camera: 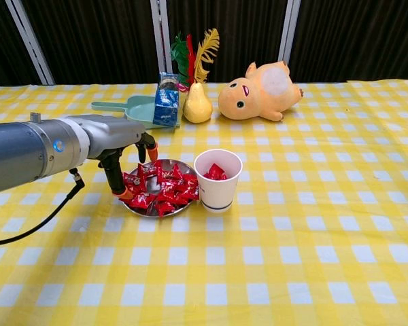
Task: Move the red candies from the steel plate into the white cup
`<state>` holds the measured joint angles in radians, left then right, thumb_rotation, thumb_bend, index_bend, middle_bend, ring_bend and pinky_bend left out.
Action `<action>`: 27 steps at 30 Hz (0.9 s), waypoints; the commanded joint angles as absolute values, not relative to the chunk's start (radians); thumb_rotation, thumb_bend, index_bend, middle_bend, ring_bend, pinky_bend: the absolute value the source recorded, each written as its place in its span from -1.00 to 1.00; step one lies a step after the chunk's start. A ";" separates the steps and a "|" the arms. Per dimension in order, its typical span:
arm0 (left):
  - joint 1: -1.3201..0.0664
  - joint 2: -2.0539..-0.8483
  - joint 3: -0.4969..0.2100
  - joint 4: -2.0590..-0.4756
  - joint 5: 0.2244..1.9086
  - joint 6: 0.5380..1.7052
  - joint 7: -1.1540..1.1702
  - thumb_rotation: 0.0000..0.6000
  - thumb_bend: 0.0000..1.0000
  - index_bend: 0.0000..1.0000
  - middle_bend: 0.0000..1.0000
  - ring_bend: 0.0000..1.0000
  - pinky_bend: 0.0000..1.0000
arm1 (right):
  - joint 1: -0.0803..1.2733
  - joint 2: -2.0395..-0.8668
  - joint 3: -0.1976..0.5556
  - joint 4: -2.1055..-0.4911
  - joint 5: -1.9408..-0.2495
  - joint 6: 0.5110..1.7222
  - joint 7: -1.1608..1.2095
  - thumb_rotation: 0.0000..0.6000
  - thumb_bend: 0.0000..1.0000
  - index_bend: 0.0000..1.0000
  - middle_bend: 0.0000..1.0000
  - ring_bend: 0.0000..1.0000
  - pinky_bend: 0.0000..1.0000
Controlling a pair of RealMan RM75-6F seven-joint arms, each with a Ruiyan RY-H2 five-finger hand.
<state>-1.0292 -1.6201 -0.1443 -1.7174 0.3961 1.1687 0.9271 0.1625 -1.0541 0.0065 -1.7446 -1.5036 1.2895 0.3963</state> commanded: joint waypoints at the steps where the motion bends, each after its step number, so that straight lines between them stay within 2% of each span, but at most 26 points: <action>1: -1.031 -1.628 -0.145 -1.702 0.391 1.171 0.930 1.00 -0.53 -0.56 -0.56 0.59 0.76 | 0.163 -1.053 0.006 -1.744 -1.503 1.288 0.399 1.00 -0.28 -1.00 -1.00 -1.00 -1.00; 27: -1.060 -1.700 -0.157 -1.653 0.361 1.147 0.958 1.00 -0.53 -0.60 -0.59 0.59 0.76 | 0.163 -1.049 0.005 -1.749 -1.502 1.284 0.408 1.00 -0.28 -1.00 -1.00 -1.00 -1.00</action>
